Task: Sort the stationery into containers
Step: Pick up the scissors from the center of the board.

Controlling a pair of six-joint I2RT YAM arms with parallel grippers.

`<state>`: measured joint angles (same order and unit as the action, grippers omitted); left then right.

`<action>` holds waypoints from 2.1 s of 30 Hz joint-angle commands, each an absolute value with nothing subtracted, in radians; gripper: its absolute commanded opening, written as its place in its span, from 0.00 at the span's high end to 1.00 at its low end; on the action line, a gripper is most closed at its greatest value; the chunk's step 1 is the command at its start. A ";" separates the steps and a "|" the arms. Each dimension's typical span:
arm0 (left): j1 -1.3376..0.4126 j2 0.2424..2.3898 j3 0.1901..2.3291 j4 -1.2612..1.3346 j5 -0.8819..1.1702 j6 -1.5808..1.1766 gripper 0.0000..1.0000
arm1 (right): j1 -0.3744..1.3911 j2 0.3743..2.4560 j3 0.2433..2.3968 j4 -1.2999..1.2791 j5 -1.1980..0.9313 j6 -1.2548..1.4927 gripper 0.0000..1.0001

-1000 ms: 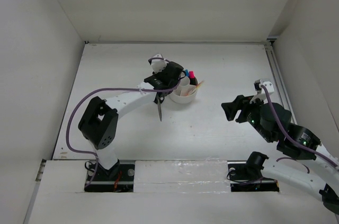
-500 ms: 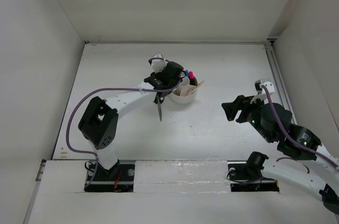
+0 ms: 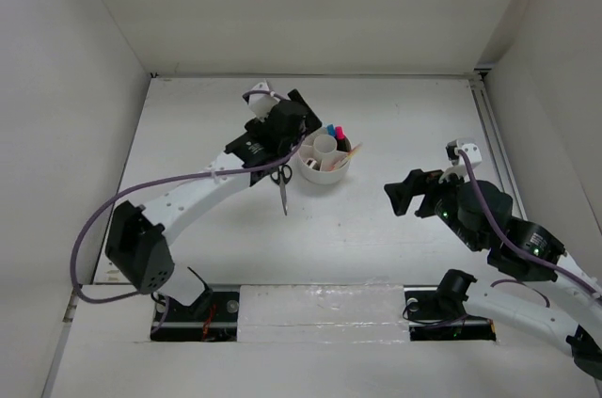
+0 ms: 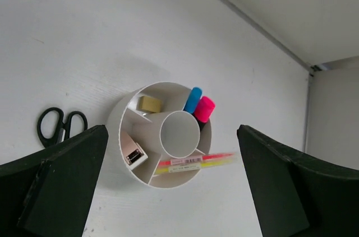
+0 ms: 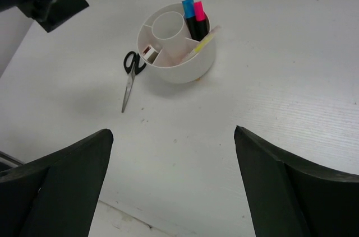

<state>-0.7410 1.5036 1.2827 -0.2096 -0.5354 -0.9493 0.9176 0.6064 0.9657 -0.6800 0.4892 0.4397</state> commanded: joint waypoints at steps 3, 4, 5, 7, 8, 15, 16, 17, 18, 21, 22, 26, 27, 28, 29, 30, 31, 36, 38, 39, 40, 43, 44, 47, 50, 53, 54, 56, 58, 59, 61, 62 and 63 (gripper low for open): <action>-0.666 1.359 1.234 -0.288 -0.519 -0.855 0.01 | 0.923 0.603 0.962 -0.607 0.460 0.425 0.03; -0.655 1.327 1.218 -0.288 -0.518 -0.813 0.01 | 0.923 0.603 0.962 -0.607 0.451 0.425 0.03; -0.644 1.315 1.203 -0.311 -0.518 -0.798 0.01 | 0.923 0.603 0.953 -0.598 0.451 0.425 0.03; -0.593 1.295 1.157 -0.327 -0.497 -0.769 0.01 | 0.923 0.603 0.953 -0.598 0.442 0.416 0.03; -0.560 1.295 1.140 -0.339 -0.470 -0.758 0.01 | 0.923 0.603 0.943 -0.589 0.442 0.416 0.03; -0.430 1.422 1.069 -0.308 -0.235 -0.623 0.01 | 0.923 0.594 0.925 -0.560 0.384 0.382 0.03; -0.430 1.448 1.069 -0.298 -0.213 -0.598 0.03 | 0.923 0.594 0.925 -0.560 0.370 0.382 0.03; -0.430 1.507 1.081 -0.298 -0.198 -0.598 0.04 | 0.923 0.594 0.925 -0.551 0.361 0.368 0.03; -0.430 1.537 1.081 -0.308 -0.184 -0.598 0.05 | 0.923 0.594 0.925 -0.551 0.351 0.368 0.03; -0.430 1.598 1.068 -0.259 -0.121 -0.589 0.09 | 0.923 0.594 0.916 -0.540 0.325 0.347 0.03; -0.430 1.598 1.068 -0.233 -0.121 -0.589 0.11 | 0.923 0.594 0.916 -0.540 0.325 0.338 0.03; -0.430 1.643 1.058 -0.242 -0.118 -0.598 0.11 | 0.923 0.594 0.916 -0.540 0.314 0.328 0.03; -0.430 1.655 1.058 -0.242 -0.118 -0.598 0.13 | 0.923 0.594 0.916 -0.540 0.314 0.328 0.03; -0.430 1.669 1.069 -0.251 -0.130 -0.598 0.15 | 0.923 0.594 0.916 -0.540 0.314 0.319 0.03; -0.430 1.678 1.069 -0.271 -0.144 -0.607 0.15 | 0.923 0.594 0.916 -0.540 0.314 0.319 0.03; -0.430 1.678 1.081 -0.282 -0.156 -0.621 0.16 | 0.923 0.594 0.916 -0.540 0.314 0.319 0.03; -0.430 1.690 1.081 -0.293 -0.187 -0.632 0.16 | 0.923 0.585 0.916 -0.540 0.314 0.319 0.03; -0.430 1.729 1.114 -0.339 -0.209 -0.641 0.20 | 0.923 0.565 0.897 -0.531 0.305 0.328 0.03; -0.430 1.747 1.143 -0.339 -0.209 -0.641 0.20 | 0.923 0.565 0.888 -0.522 0.305 0.328 0.03; -0.442 1.761 1.143 -0.339 -0.209 -0.641 0.20 | 0.923 0.565 0.888 -0.512 0.305 0.328 0.03; -0.442 1.761 1.152 -0.339 -0.209 -0.641 0.20 | 0.923 0.565 0.888 -0.512 0.305 0.328 0.03; -0.451 1.802 1.175 -0.350 -0.209 -0.641 0.22 | 0.923 0.565 0.888 -0.512 0.305 0.328 0.03; -0.451 1.813 1.184 -0.366 -0.209 -0.641 0.22 | 0.923 0.565 0.897 -0.512 0.305 0.328 0.03; -0.462 1.864 1.227 -0.425 -0.248 -0.650 0.31 | 0.923 0.565 0.897 -0.522 0.305 0.328 0.03; -0.462 1.907 1.258 -0.472 -0.293 -0.661 0.46 | 0.923 0.565 0.897 -0.522 0.305 0.328 0.03; -0.462 1.940 1.282 -0.503 -0.327 -0.661 0.62 | 0.923 0.565 0.897 -0.512 0.296 0.328 0.03; -0.462 1.940 1.282 -0.503 -0.327 -0.661 0.64 | 0.923 0.565 0.897 -0.512 0.296 0.328 0.03; -0.462 1.971 1.282 -0.503 -0.336 -0.661 0.68 | 0.923 0.565 0.897 -0.512 0.296 0.328 0.03; -0.462 1.982 1.272 -0.491 -0.327 -0.652 0.85 | 0.923 0.565 0.897 -0.503 0.285 0.328 0.03; -0.448 1.982 1.253 -0.491 -0.312 -0.652 0.95 | 0.923 0.565 0.897 -0.503 0.285 0.328 0.03; -0.439 1.970 1.230 -0.462 -0.311 -0.652 1.00 | 0.923 0.565 0.897 -0.503 0.276 0.337 0.03; -0.439 1.954 1.214 -0.447 -0.311 -0.652 1.00 | 0.923 0.565 0.897 -0.503 0.276 0.337 0.03; -0.424 1.918 1.178 -0.436 -0.311 -0.652 1.00 | 0.923 0.565 0.897 -0.503 0.276 0.337 0.03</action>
